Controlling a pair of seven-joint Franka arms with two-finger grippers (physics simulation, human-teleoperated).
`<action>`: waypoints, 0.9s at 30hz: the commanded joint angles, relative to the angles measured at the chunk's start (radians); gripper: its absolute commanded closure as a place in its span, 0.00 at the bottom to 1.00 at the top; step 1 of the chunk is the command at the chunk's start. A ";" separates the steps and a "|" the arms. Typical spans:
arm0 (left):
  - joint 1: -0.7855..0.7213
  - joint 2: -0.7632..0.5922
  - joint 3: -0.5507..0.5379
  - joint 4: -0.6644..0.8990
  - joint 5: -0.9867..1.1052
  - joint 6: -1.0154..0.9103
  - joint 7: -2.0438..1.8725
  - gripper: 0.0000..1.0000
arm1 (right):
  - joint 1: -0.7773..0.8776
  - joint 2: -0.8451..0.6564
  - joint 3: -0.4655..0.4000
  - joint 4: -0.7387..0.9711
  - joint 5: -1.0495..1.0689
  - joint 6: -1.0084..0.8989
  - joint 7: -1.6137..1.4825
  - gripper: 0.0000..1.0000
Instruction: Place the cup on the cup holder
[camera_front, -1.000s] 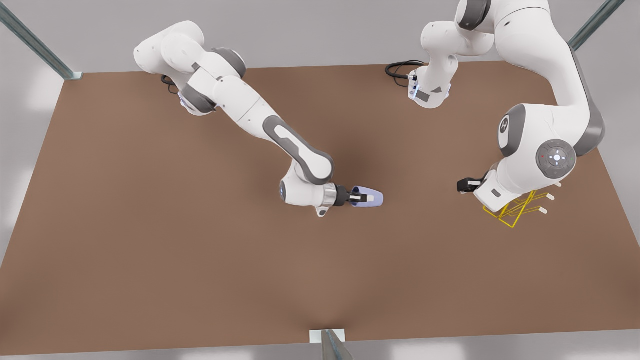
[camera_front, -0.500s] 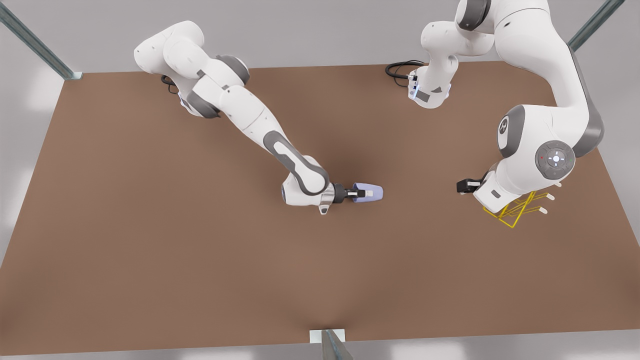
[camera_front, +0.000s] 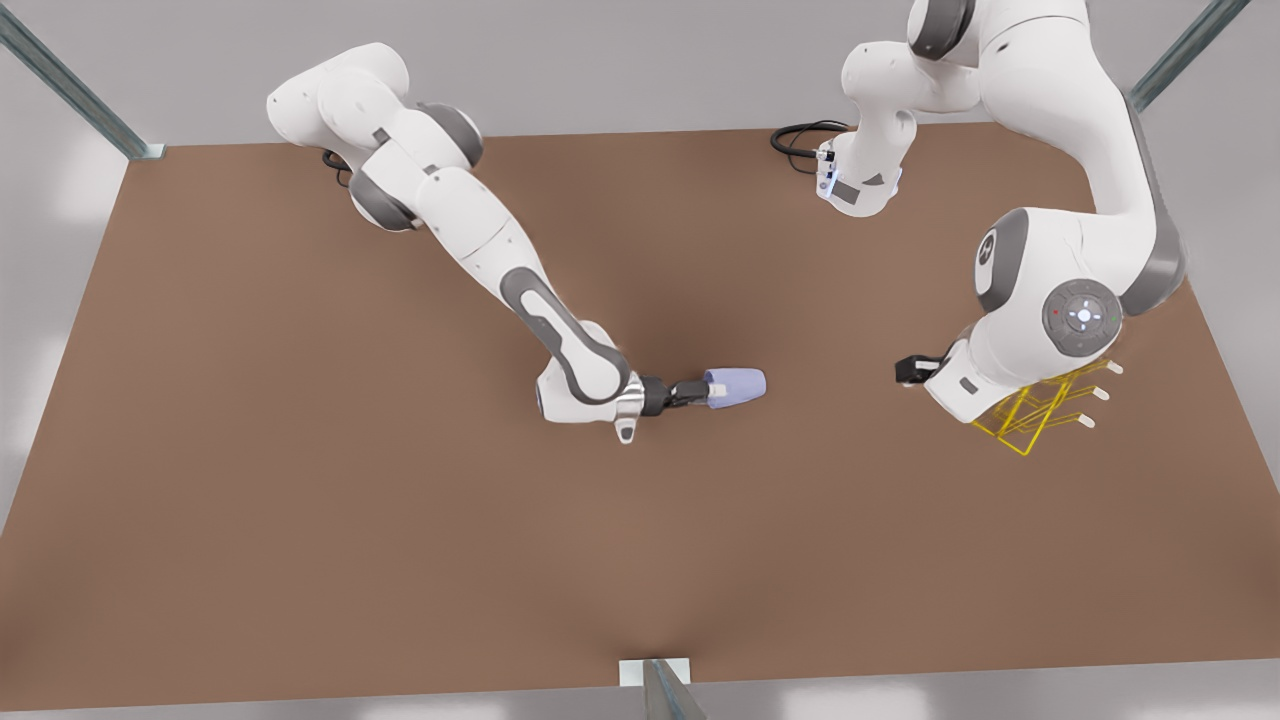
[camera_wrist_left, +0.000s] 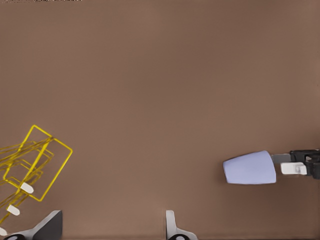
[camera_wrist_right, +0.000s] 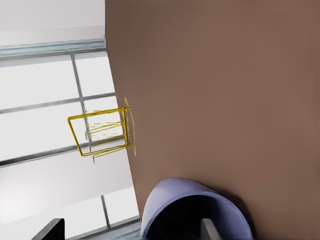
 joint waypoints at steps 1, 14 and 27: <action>-0.075 -0.001 -0.002 0.000 -0.037 -0.001 -0.279 0.00 | -0.021 -0.014 -0.001 -0.022 -0.002 -0.035 -0.243 0.00; -0.323 0.144 -0.005 -0.099 -0.088 0.402 0.904 0.00 | -0.357 -0.768 -0.382 -0.251 -1.711 -0.619 0.512 0.00; -0.319 0.074 0.000 -0.418 -0.103 0.672 1.324 0.00 | -0.460 -0.867 -0.346 -0.061 -1.754 -0.744 0.489 0.00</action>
